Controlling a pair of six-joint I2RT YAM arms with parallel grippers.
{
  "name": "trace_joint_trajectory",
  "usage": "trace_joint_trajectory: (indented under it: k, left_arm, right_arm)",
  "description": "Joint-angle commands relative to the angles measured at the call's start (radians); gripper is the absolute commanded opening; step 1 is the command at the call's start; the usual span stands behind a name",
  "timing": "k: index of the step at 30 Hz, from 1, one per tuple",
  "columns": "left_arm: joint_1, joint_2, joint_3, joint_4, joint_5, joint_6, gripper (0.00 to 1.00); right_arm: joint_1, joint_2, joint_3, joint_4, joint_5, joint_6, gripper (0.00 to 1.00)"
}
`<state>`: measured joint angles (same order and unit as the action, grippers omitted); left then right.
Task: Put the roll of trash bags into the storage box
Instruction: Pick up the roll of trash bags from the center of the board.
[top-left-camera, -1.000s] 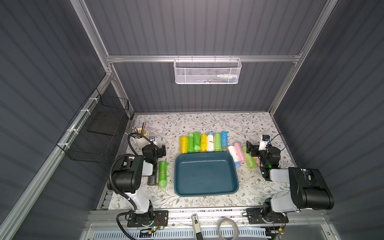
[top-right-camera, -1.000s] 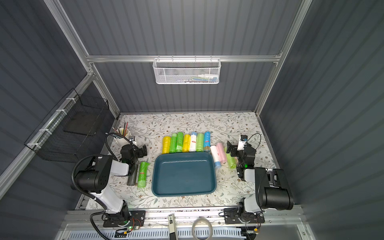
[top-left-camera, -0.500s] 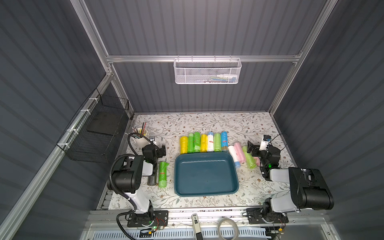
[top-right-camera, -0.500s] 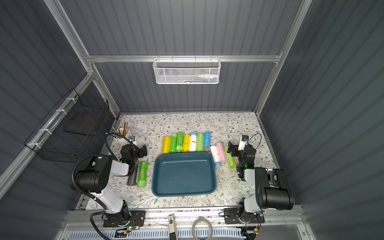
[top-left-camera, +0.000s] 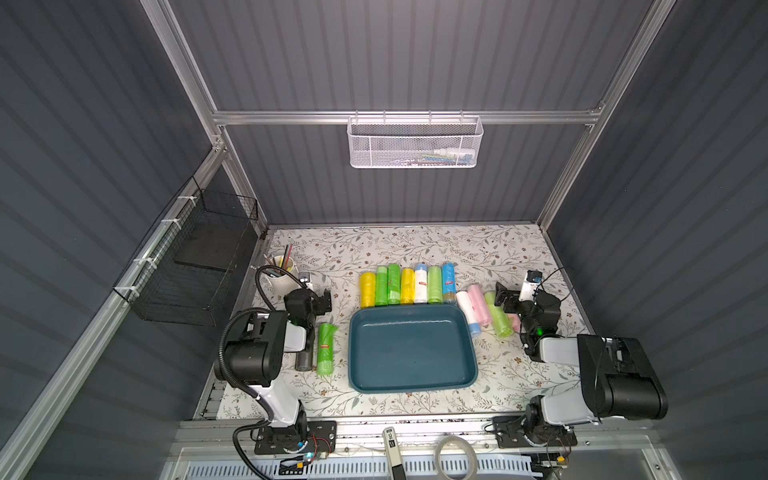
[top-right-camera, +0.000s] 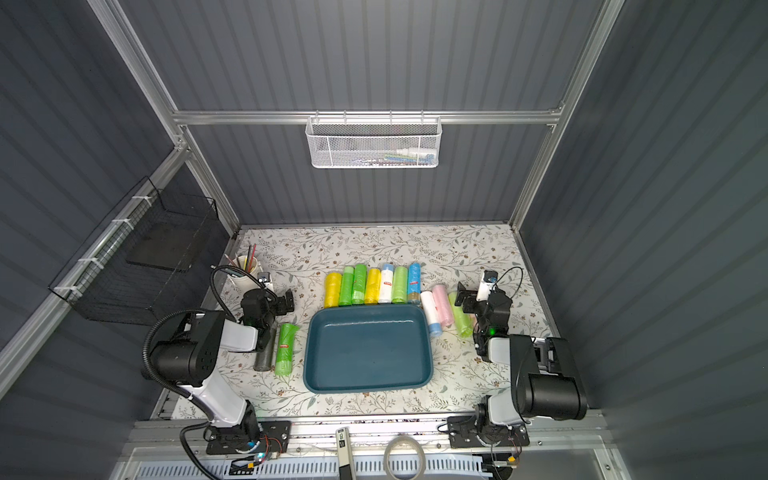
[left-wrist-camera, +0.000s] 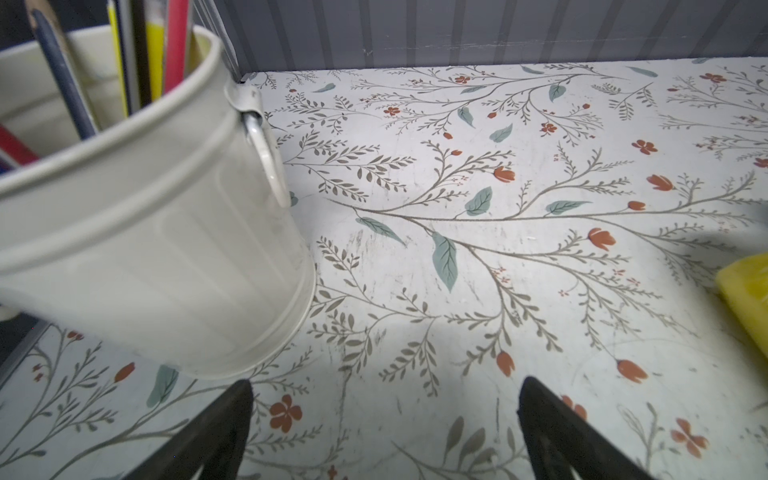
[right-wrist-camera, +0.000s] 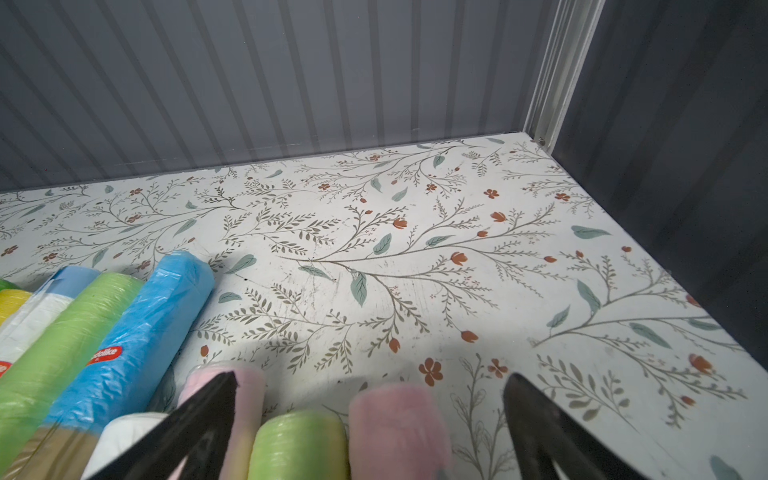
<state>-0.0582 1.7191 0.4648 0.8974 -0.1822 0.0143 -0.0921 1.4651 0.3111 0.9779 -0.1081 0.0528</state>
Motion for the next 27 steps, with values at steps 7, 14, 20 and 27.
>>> trace_joint_trajectory:
  k: [7,14,20,27]
  left_arm:
    - [-0.005,-0.001,0.014,0.003,0.01,-0.003,1.0]
    - [-0.007,-0.097,0.036,-0.129,-0.009,-0.009,0.99]
    - [-0.082,-0.488,0.031,-0.569,-0.133,-0.192,0.97]
    - [-0.14,-0.648,0.306,-1.262,0.012,-0.398,0.88]
  right_arm:
    - [-0.003,-0.002,0.018,-0.001,0.005,0.012,0.99]
    - [0.003,-0.208,-0.013,-0.118,0.203,0.07,0.99]
    - [0.049,-0.541,0.002,-0.414,0.234,0.169,0.99]
    - [0.418,-0.501,0.24,-0.727,0.2,0.092,0.99]
